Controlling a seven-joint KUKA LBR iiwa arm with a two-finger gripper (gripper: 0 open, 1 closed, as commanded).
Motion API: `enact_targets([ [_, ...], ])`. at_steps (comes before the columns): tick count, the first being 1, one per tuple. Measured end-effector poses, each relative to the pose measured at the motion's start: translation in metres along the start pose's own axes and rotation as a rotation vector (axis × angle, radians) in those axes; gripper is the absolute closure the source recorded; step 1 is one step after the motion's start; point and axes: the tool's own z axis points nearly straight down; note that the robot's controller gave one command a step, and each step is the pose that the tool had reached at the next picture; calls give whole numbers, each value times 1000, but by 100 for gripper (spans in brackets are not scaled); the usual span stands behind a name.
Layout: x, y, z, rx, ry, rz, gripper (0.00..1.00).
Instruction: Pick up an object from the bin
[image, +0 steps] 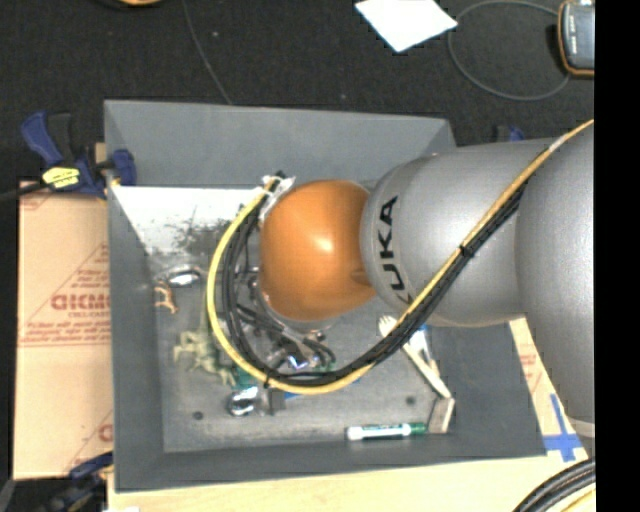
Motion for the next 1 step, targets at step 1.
enact_targets([
  [1, 30, -27, 10, 3, 22, 265, 0],
])
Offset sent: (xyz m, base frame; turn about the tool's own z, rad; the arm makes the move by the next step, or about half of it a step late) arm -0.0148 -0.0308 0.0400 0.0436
